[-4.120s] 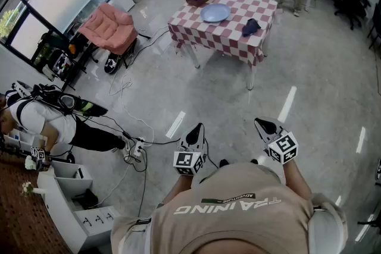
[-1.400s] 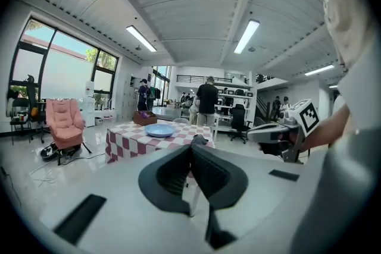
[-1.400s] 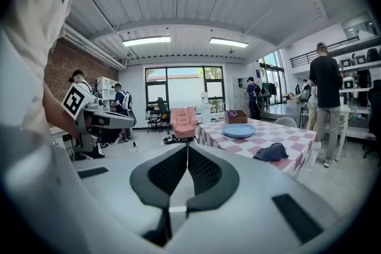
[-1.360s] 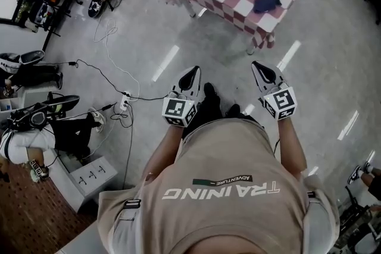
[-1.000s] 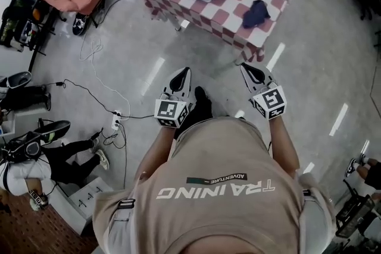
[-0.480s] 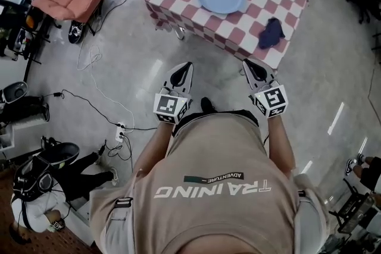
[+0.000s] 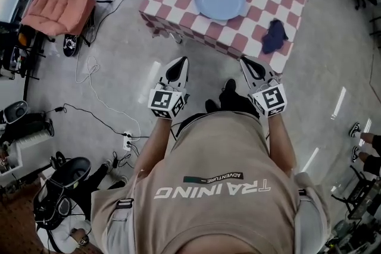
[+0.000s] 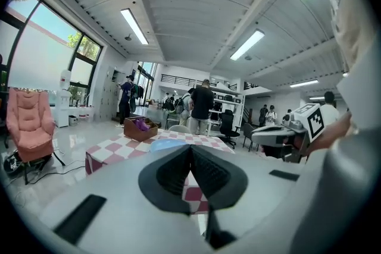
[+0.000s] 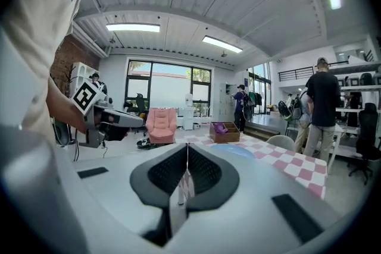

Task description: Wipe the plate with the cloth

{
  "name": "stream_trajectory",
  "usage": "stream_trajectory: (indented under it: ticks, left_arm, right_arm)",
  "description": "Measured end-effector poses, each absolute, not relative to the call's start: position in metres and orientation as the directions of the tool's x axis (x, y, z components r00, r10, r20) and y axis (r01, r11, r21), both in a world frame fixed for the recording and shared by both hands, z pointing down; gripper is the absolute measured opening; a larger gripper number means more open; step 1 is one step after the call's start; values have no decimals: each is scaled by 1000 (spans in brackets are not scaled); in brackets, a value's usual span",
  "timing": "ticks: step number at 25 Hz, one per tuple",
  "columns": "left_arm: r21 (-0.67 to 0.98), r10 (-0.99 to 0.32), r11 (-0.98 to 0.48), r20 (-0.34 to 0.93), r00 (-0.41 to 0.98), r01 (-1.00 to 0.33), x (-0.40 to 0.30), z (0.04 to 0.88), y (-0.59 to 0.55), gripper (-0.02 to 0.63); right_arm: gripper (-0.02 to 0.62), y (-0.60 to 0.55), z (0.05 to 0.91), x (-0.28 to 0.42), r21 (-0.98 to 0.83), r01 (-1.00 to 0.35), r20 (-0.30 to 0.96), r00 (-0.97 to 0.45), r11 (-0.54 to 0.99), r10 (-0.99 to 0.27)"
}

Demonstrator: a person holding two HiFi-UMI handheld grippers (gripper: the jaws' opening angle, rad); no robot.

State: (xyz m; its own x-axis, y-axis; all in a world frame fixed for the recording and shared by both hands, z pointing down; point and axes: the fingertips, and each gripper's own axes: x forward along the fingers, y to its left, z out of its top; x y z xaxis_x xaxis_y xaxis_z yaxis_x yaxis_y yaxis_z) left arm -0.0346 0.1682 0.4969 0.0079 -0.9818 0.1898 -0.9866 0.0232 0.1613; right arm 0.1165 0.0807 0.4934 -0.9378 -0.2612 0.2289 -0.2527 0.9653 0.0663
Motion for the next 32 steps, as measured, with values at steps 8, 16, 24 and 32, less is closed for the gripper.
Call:
stream_trajectory:
  ticks: [8,16,24,32]
  left_arm:
    - [157,-976,35,216,-1,-987,-68,501,113,15]
    - [141,-978,78,202,-48,-987,-105,491,50,15]
    - [134,-980,84,189,-58,-987,-116,486,-9,15]
    - [143,-977,40,215,-9,-989,-121,498,-40,15]
  right_arm:
    - [18,19,500,76,47,-234,237,-942,971,-238]
    - [18,-55,498,30,61,-177,233,-954,982,-186]
    - [18,-97,507,13,48,-130,256,-957,990,-137]
    - [18,-121,515,8,22,-161,268,-950,987,-161]
